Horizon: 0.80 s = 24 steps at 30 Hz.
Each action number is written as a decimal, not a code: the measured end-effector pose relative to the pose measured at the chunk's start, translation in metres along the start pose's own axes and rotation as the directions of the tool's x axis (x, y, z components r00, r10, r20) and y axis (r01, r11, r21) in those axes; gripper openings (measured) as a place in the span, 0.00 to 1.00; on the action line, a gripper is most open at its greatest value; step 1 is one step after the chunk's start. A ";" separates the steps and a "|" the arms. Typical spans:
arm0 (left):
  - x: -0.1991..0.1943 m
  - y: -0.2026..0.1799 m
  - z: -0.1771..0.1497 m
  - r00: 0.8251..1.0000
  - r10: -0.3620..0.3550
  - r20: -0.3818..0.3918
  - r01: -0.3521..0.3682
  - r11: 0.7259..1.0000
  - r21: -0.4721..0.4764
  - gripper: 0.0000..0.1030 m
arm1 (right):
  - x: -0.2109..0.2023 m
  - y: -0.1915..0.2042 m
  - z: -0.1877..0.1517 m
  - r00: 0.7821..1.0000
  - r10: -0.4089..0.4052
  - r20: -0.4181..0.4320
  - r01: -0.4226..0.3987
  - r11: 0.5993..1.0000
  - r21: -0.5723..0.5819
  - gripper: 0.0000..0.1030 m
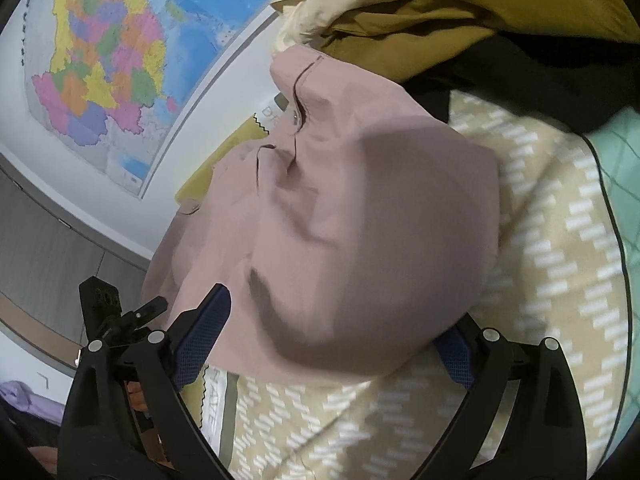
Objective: Fold large clothes
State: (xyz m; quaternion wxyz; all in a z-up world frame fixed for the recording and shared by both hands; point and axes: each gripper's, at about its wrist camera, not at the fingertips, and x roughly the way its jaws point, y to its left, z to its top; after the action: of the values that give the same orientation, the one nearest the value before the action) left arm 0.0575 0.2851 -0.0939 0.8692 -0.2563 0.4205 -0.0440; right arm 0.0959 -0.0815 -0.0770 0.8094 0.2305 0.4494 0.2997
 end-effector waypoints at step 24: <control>-0.047 0.024 -0.013 0.998 0.058 -0.007 -0.058 0.998 -0.016 0.24 | -0.032 0.033 -0.015 0.998 -0.030 -0.059 0.018 0.980 -0.197 0.46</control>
State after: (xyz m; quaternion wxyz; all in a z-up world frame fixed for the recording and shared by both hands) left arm 0.0145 0.3141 -0.0789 0.8665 -0.2512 0.4311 -0.0163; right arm 0.0602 -0.0785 -0.0440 0.8175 0.1350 0.4449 0.3398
